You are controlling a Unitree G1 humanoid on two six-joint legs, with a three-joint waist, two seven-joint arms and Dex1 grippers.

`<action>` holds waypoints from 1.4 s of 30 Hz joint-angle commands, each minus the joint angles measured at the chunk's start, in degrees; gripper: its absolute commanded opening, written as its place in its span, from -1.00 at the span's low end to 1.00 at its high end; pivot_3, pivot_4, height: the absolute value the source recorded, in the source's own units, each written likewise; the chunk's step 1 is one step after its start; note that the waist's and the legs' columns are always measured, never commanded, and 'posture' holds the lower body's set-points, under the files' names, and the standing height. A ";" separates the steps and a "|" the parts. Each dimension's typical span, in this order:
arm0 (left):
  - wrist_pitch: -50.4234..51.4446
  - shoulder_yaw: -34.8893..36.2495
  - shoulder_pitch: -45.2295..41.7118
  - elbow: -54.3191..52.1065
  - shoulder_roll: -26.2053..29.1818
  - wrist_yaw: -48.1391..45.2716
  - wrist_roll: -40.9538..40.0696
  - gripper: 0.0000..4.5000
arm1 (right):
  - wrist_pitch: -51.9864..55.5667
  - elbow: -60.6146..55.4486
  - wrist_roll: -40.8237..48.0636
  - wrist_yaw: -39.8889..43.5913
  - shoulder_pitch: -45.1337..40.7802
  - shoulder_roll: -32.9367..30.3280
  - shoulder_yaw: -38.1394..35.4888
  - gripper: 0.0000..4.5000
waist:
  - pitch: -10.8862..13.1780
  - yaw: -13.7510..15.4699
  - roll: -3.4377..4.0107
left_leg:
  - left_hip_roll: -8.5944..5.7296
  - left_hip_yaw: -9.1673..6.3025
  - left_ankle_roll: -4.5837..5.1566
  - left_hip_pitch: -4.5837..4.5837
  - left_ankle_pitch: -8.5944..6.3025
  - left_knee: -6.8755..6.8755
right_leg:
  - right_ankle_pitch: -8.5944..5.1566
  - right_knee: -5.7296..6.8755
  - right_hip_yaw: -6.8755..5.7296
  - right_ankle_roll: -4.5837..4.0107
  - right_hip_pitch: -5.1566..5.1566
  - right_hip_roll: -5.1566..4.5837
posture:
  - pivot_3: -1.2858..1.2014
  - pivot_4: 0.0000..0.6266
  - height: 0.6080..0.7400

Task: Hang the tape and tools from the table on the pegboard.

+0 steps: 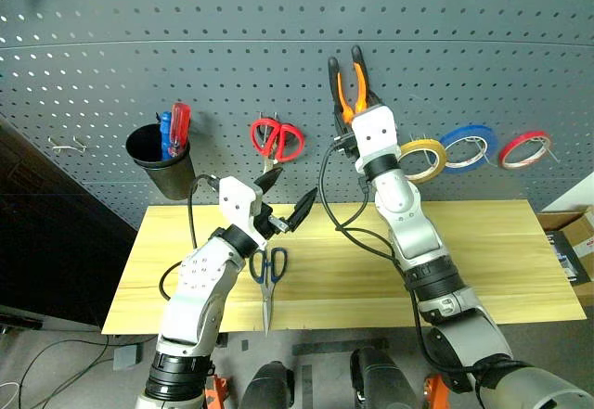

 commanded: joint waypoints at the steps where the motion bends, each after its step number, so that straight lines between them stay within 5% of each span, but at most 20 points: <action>1: 0.51 0.52 -0.74 -2.01 0.60 0.35 -0.12 0.88 | 4.95 -9.75 2.85 3.43 3.92 0.65 -0.57 0.51 | 0.00 0.01 0.00 | 0.00 0.01 0.00 0.00 0.00 -0.02 | 0.00 -0.01 0.00 0.00 0.00 0.00 | 0.06 -0.34 1.00; 5: 2.28 0.14 -0.23 -2.07 2.24 0.92 1.65 0.88 | 17.84 -21.33 5.37 7.93 8.98 -0.48 -0.84 1.00 | 0.00 0.07 0.00 | 0.00 -0.01 0.00 0.00 0.00 0.01 | 0.00 -0.01 0.01 0.00 0.01 -0.01 | 0.05 -0.32 1.00; 12: 13.33 -1.39 4.70 -1.95 9.93 0.77 5.59 0.88 | 49.17 -46.10 19.83 22.76 20.09 -9.84 -2.19 1.00 | 0.01 0.00 0.01 | 0.00 -0.09 0.06 0.02 -0.03 -0.03 | -0.01 -0.04 -0.03 0.00 0.07 0.02 | 0.05 -0.28 1.00; 18: 27.28 -2.56 10.25 -4.65 14.88 0.87 5.67 0.94 | 65.97 -60.17 34.27 31.49 26.70 -18.51 -3.48 1.00 | 0.07 -0.05 0.02 | 0.02 -0.18 0.28 0.04 -0.15 -0.05 | -0.02 -0.08 -0.08 0.00 0.12 0.03 | 0.04 -0.25 1.00; 22: 47.44 -6.90 9.89 -3.42 14.45 7.96 9.54 0.94 | 69.89 -63.23 39.26 34.03 27.55 -23.57 -2.70 1.00 | 0.22 -0.05 -0.13 | -0.05 -0.25 0.32 0.11 -0.17 0.00 | -0.03 -0.13 -0.14 0.02 0.30 0.04 | 0.04 -0.22 1.00; 25: 52.88 -7.23 9.12 -3.16 11.88 9.66 9.17 0.94 | 70.71 -62.78 40.57 33.03 26.06 -23.90 -2.29 1.00 | 0.28 -0.03 -0.19 | -0.07 -0.31 0.33 0.14 -0.17 0.08 | -0.03 -0.09 -0.18 0.02 0.38 0.05 | 0.03 -0.21 1.00; 42: 54.62 -5.52 2.38 11.38 -1.89 18.33 11.62 0.94 | 72.69 -63.67 45.74 30.83 22.93 -25.32 -2.46 1.00 | 0.28 0.01 -0.17 | -0.06 -0.38 0.28 0.23 -0.15 0.06 | -0.03 -0.24 -0.23 0.02 0.57 -0.16 | -0.02 -0.20 1.00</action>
